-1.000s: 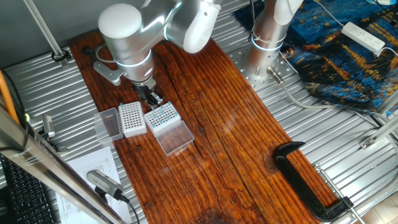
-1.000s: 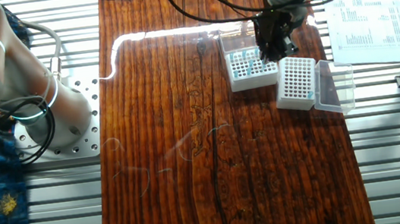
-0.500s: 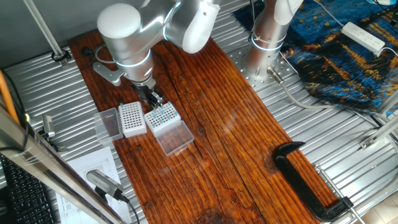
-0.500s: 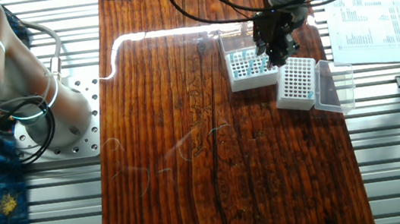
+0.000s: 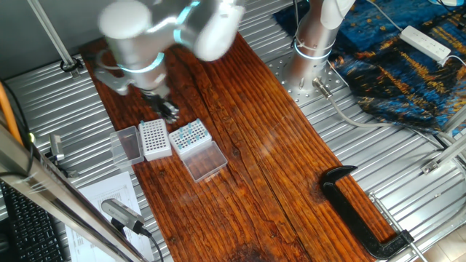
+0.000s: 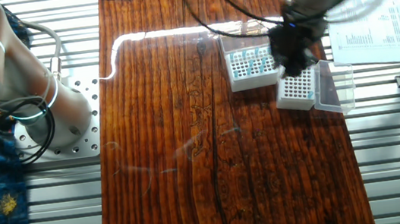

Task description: Transfer all medium pipette tips from one holder to another

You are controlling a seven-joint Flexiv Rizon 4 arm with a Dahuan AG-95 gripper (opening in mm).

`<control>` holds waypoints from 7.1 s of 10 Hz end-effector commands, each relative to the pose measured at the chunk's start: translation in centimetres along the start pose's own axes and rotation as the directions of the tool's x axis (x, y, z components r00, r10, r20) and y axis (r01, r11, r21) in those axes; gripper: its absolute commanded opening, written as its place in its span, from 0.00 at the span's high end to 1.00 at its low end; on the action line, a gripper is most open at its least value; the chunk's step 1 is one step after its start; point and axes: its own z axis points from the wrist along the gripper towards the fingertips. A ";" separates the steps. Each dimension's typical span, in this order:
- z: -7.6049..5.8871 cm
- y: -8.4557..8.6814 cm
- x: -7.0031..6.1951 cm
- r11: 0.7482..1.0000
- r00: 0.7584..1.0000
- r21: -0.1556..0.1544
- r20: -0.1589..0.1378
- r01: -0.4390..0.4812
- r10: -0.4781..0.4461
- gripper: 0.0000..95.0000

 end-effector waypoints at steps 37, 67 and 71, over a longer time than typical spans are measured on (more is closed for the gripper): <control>-6.9 -1.5 -2.0 1.000 0.999 -0.012 -0.032 -0.011 0.010 1.00; -1.1 5.7 -0.3 0.997 0.997 -0.032 -0.041 -0.068 0.067 0.80; -0.9 5.4 -0.3 0.997 0.996 -0.027 -0.041 -0.078 0.076 0.80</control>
